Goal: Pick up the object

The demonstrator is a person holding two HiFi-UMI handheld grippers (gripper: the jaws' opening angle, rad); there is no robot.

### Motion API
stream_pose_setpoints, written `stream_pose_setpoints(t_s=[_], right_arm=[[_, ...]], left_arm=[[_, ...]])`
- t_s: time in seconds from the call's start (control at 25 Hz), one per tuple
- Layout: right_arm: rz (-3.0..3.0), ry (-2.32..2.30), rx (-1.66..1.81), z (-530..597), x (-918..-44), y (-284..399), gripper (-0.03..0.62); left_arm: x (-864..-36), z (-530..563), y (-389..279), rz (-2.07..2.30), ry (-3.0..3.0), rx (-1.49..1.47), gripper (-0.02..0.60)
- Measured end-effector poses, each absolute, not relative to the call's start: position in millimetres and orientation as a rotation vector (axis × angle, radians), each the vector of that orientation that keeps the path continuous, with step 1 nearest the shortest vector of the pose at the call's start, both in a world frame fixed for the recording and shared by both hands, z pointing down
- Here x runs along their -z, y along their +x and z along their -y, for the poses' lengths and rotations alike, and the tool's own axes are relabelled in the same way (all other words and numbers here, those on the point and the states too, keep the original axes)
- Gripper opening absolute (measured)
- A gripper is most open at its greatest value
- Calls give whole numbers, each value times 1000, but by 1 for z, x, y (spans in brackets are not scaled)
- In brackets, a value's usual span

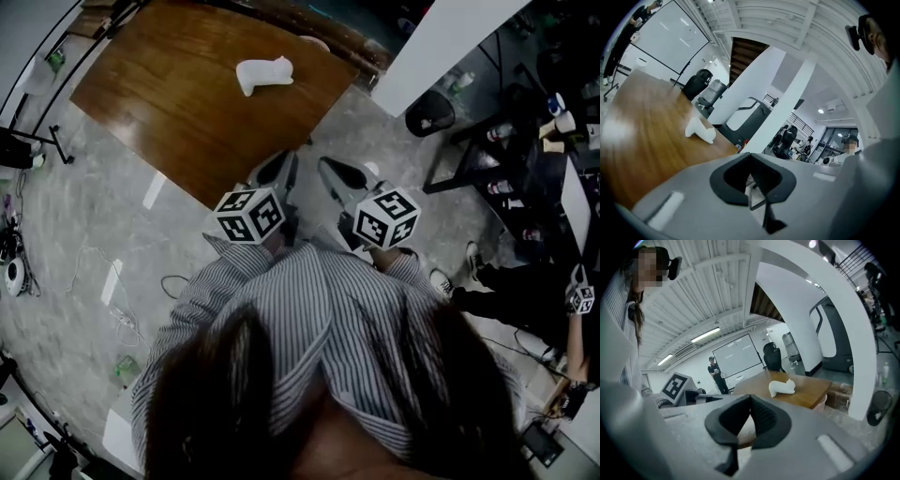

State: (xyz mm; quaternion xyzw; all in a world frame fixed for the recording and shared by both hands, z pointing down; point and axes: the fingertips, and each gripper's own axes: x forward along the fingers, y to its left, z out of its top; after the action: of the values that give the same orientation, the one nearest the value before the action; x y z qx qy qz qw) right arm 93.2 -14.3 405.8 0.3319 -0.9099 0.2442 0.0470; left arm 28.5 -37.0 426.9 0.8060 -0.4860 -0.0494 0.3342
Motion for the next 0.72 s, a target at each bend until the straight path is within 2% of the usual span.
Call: stream_pose_setpoints(t_s=[0.36,0.72], right_arm=[[2746,982,-767,90,-414,63,2],[2741,764,-676,144,-415,30,3]], left_arm=[[-442,104,2,1244,2078,98,3],[-449,145,-25,1310,1985,160,3]])
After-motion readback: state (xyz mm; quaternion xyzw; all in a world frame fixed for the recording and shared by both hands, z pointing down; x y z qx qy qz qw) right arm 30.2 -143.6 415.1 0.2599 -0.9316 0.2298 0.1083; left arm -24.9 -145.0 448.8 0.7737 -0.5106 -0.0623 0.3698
